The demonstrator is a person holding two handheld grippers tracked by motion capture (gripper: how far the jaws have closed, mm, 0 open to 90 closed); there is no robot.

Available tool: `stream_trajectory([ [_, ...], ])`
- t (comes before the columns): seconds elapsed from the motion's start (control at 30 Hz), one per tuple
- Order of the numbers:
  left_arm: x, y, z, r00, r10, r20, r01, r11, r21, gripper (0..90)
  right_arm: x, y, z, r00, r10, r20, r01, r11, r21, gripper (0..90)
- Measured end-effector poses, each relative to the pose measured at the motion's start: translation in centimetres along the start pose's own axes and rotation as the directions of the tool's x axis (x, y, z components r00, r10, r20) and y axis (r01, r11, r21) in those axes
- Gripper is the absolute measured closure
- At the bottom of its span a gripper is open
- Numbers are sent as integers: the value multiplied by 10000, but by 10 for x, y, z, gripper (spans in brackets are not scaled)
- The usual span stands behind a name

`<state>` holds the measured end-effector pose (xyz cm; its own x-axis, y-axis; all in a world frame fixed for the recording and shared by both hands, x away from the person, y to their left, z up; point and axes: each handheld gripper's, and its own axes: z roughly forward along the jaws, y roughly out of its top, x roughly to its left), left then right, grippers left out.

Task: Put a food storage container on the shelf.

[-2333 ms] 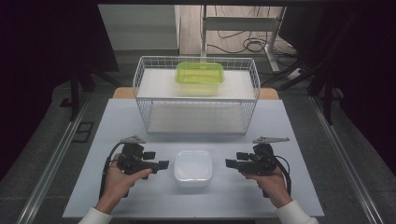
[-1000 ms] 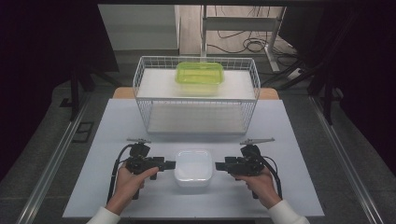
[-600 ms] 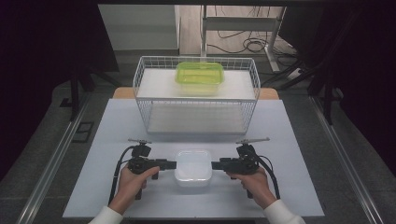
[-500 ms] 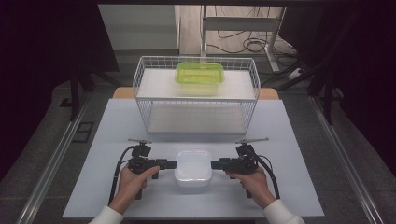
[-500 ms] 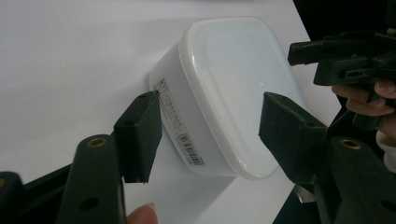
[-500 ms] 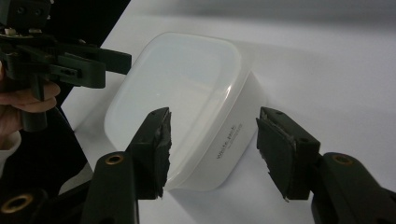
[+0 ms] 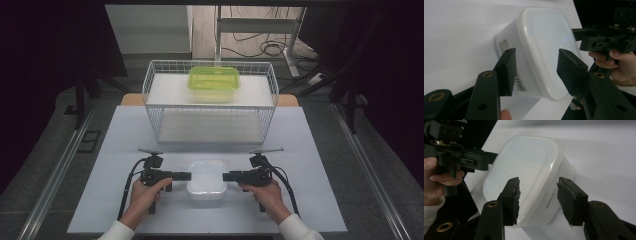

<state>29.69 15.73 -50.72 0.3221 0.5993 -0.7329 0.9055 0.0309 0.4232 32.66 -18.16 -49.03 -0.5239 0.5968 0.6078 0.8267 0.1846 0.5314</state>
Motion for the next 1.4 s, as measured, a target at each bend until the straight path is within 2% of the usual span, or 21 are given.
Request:
stream_trajectory([
  [0.1, 2, 0, 1, 9995, -191, 262, 191, 9998, 7, 537, -3, 0, 1, 9996, 218, -188, -219, 9997, -56, 555],
  [0.23, 2, -1, 5, 9987, -146, 492, 136, 9997, 192, 596, -6, -1, 2, 9982, 464, -377, -466, 9989, -42, 597],
  [0.33, 0, -2, 6, 9992, -157, 367, 152, 9998, 123, 645, -6, -2, 5, 9975, 584, -398, -581, 9983, 85, 633],
  [0.5, -4, -5, 2, 9996, -95, 284, 94, 9999, 36, 687, -7, -4, 2, 9907, 1210, -622, -1212, 9926, 10, 686],
  [0.67, -7, -7, -2, 9994, 53, 343, -43, 9995, -297, 733, -5, -5, -3, 9909, 1119, -751, -1136, 9933, -192, 733],
  [0.77, -9, -8, -4, 9994, 163, 307, -153, 9993, -328, 745, -4, -6, -5, 9920, 1000, -769, -1021, 9945, -236, 743],
  [0.97, -13, -10, -8, 9984, 437, 365, -416, 9976, -551, 790, 0, -6, -8, 9969, 527, -590, -552, 9976, -428, 773],
  [1.17, -15, -11, -9, 9973, 695, 225, -681, 9960, -572, 792, 3, -5, -9, 9994, 77, -325, -95, 9985, -538, 774],
  [1.4, -20, -10, -10, 9956, 933, 47, -926, 9928, -762, 790, 6, -3, -12, 9989, -239, -410, 211, 9976, -666, 782],
])
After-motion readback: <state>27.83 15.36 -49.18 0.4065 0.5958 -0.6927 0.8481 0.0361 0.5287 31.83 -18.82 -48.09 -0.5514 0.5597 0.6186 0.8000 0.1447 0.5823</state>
